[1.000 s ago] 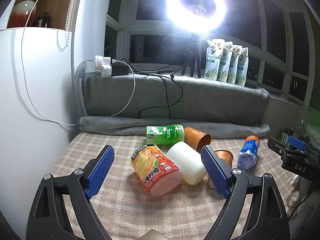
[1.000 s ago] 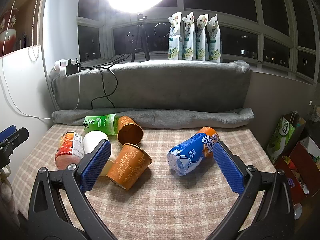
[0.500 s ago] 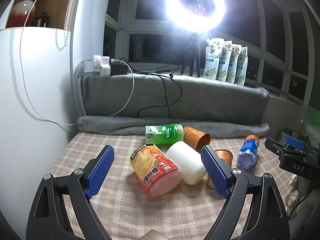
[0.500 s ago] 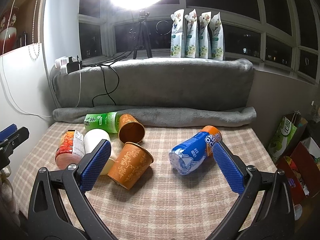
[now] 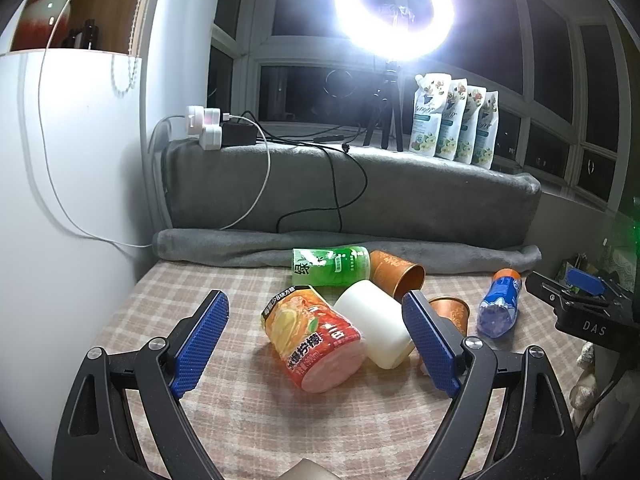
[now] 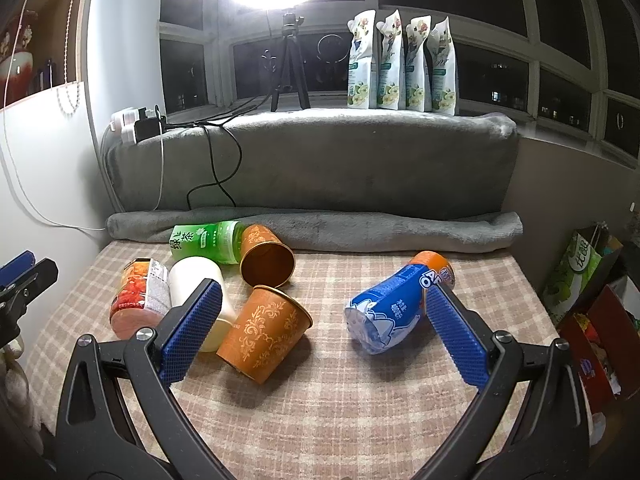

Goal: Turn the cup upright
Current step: 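Move the right gripper to the tipped copper cup and close around it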

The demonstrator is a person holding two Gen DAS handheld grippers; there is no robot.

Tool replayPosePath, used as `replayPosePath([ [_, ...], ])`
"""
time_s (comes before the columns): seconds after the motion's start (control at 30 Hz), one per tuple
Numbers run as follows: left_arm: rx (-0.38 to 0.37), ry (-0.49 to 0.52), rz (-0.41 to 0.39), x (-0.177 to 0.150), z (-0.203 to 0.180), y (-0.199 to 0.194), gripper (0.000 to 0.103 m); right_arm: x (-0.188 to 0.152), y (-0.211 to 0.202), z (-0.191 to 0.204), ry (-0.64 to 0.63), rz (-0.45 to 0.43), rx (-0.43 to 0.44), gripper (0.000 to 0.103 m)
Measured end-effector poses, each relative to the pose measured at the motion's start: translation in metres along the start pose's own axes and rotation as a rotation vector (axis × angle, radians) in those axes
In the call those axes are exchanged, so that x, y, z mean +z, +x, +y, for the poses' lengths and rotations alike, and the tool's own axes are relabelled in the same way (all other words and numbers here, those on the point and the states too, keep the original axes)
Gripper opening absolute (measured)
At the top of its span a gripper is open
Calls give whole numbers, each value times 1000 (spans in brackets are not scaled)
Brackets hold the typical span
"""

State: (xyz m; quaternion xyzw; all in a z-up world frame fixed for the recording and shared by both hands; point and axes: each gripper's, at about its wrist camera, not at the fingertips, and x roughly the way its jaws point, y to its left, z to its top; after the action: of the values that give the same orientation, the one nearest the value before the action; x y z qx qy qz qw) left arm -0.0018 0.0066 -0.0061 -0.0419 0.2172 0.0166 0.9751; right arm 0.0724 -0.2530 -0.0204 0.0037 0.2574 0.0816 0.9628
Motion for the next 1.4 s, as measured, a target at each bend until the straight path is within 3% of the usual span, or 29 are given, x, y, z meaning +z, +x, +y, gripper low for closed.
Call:
replayPosePath([
  [0.33,6,4,16,0,3,7,89,6,15,2,-4,21,17,103],
  [0.63,-32,-13,99,-7,10,24,89,17,50,1,14,118,103,103],
  [1.13,-71,-66,220,-22,27,45,89,59,162,24,-9,411,300,103],
  [1.4,-62,-77,259,-28,40,56,89,58,224,43,-21,577,334,103],
])
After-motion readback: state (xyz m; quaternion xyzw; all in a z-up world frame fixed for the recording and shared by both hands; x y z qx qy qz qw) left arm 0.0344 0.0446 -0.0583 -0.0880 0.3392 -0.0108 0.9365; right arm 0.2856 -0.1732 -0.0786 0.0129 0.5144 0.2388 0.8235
